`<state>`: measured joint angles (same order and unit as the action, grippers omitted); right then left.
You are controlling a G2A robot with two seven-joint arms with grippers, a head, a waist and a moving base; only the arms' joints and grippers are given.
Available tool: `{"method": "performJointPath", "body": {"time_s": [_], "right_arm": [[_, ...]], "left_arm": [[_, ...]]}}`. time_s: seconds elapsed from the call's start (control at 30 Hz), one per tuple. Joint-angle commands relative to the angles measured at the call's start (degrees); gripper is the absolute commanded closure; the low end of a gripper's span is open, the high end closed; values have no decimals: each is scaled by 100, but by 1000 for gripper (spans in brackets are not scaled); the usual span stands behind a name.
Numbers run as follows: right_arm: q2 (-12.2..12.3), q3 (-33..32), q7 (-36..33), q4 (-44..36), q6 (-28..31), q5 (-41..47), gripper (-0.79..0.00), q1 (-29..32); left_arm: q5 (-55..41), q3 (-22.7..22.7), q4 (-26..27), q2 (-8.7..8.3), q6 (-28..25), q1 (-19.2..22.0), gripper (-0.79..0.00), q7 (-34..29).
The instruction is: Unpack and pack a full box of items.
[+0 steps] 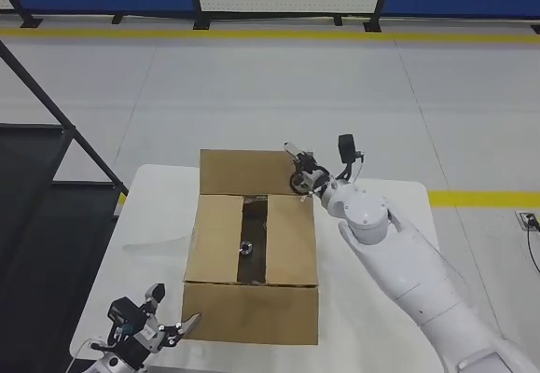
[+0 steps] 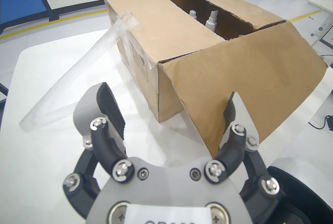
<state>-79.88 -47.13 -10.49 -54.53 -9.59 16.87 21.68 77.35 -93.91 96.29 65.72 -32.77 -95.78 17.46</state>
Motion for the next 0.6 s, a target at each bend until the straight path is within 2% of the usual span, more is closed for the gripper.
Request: {"method": "performJointPath", "body": {"time_s": [0.0,0.37,0.47,0.57], "right_arm": [[-120,163,-5,396,-2,7,-785,-217],[-730,697,-450,2043,-25,121,-785,-943],[-808,611,-449,2211,330,268,-785,-1001],[-796,438,-738,2136,870,434,-785,-959]], "left_arm": [[-9,-14,-11,-4,-3,-15,-785,24],[-28,-93,-64,-37,-64,-48,-785,99],[-28,-108,-65,-44,-70,-51,-785,114],[-118,-146,-45,-49,-66,-55,-785,166]]}}
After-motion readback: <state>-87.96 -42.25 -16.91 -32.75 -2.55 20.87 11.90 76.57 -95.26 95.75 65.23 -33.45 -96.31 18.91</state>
